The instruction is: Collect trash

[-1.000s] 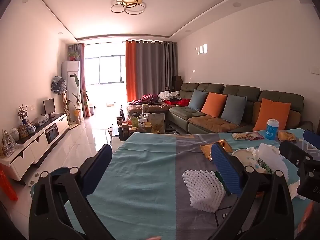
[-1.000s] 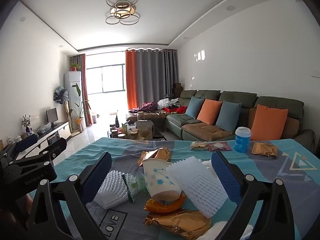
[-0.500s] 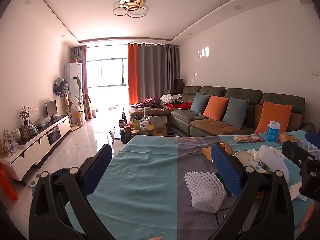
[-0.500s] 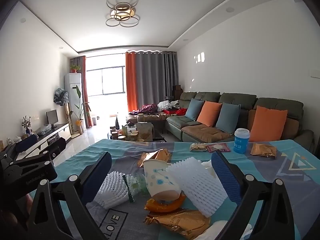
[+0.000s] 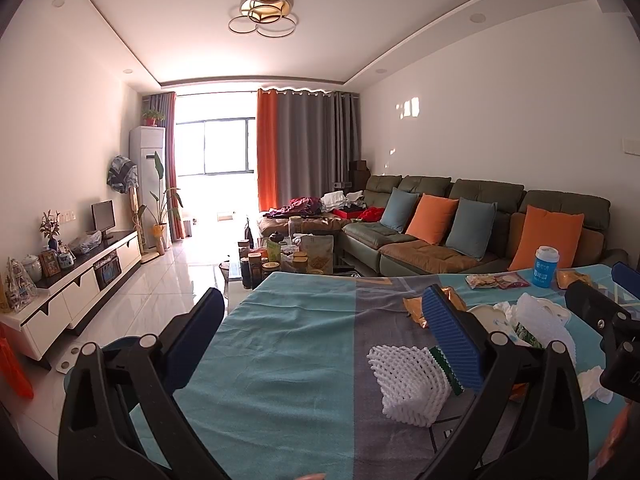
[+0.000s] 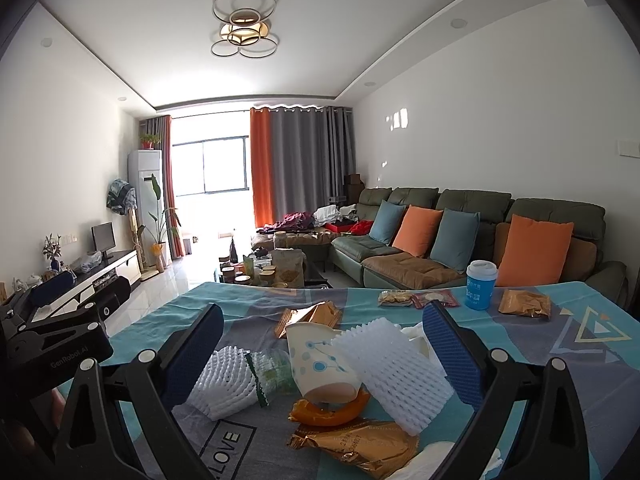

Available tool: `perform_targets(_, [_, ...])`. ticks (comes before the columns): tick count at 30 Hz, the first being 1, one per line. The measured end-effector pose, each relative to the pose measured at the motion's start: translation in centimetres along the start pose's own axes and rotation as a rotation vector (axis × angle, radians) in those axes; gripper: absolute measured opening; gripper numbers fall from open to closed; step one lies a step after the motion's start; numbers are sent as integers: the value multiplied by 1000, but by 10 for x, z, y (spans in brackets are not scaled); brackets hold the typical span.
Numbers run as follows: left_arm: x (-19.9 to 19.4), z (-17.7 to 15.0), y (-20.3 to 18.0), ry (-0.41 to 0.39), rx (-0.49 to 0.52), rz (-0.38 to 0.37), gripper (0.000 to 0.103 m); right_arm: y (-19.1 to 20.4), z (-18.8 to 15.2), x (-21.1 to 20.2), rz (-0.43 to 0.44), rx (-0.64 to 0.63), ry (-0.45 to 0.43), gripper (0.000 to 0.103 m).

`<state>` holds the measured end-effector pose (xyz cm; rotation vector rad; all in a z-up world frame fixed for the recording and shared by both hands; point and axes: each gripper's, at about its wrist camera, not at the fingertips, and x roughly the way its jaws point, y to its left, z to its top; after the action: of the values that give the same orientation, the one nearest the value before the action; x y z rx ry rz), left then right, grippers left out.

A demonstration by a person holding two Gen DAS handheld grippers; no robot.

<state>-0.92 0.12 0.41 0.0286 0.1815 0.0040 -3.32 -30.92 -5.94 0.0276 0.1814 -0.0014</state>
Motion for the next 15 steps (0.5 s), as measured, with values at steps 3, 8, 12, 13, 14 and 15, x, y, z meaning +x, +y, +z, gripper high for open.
perform_targets(3, [0, 0, 0, 0, -1, 0, 97, -1, -1, 1, -1, 2, -1, 96])
perform_targets(8, [0, 0, -1, 0, -2, 1, 97, -1, -1, 1, -1, 3, -3, 96])
perform_targets(12, [-1, 1, -1, 3, -3, 0, 97, -1, -2, 2, -2, 5, -4, 96])
perform_targets(13, [-1, 1, -1, 2, -4, -1, 97, 0, -2, 1, -3, 4, -4, 96])
perform_targets(14, [-1, 1, -2, 1, -2, 0, 97, 0, -2, 1, -3, 5, -5, 96])
perform_targets(15, [-1, 1, -1, 1, -2, 0, 97, 0, -2, 1, -3, 5, -7, 96])
